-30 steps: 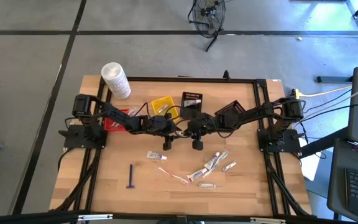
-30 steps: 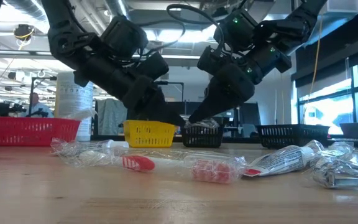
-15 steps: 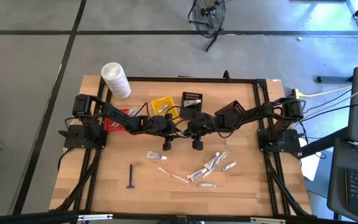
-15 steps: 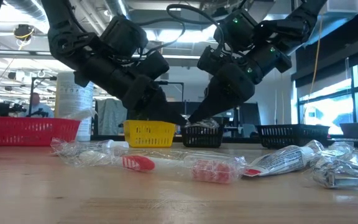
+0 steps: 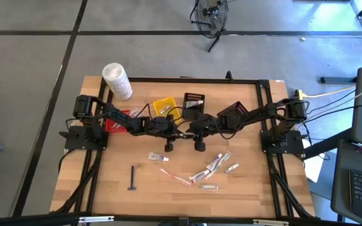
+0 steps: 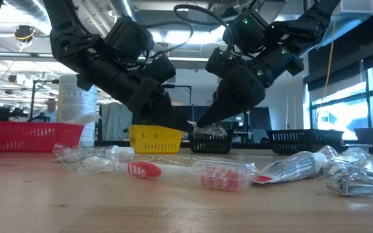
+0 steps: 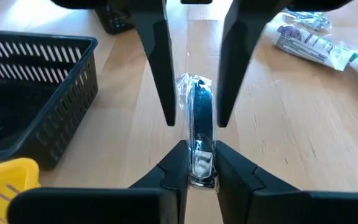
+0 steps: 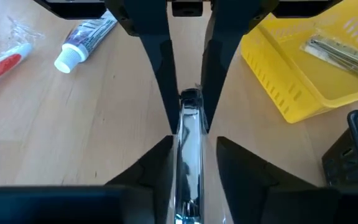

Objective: Pick & Place Travel size toiletries
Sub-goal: Put the nail cutter into the yellow bin

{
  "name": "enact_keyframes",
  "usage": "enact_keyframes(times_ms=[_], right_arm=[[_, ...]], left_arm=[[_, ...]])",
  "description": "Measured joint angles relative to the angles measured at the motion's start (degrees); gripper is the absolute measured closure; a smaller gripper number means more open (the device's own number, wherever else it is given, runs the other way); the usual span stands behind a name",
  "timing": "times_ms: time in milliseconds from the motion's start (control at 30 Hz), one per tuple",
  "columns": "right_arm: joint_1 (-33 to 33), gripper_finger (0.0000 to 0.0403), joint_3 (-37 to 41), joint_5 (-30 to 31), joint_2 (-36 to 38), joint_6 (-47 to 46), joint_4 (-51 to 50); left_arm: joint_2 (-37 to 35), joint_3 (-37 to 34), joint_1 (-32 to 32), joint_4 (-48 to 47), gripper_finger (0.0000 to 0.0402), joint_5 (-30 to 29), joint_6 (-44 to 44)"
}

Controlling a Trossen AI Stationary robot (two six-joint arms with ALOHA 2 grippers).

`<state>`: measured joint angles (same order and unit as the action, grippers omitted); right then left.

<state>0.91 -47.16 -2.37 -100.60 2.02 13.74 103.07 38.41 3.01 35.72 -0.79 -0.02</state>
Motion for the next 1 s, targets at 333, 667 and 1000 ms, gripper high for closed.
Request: enact_keyframes(times_ms=[333,667,1000], right_arm=[[-2.16,0.0211,0.00,10.11,6.51,3.13,-11.46],[-3.77,0.0196,-0.02,10.32,11.47,0.42,-17.23],[-3.77,0.0217,0.00,10.29,11.32,0.09,-17.20]], left_arm=[[-7.71,0.02,-0.04,-9.48,0.0348,-4.18,-0.66],[-22.55,0.02,1.85,-31.65,0.0346,-21.44,-7.42],[-16.46,-0.04,8.77,-32.92,0.0335,-15.24,-9.35]])
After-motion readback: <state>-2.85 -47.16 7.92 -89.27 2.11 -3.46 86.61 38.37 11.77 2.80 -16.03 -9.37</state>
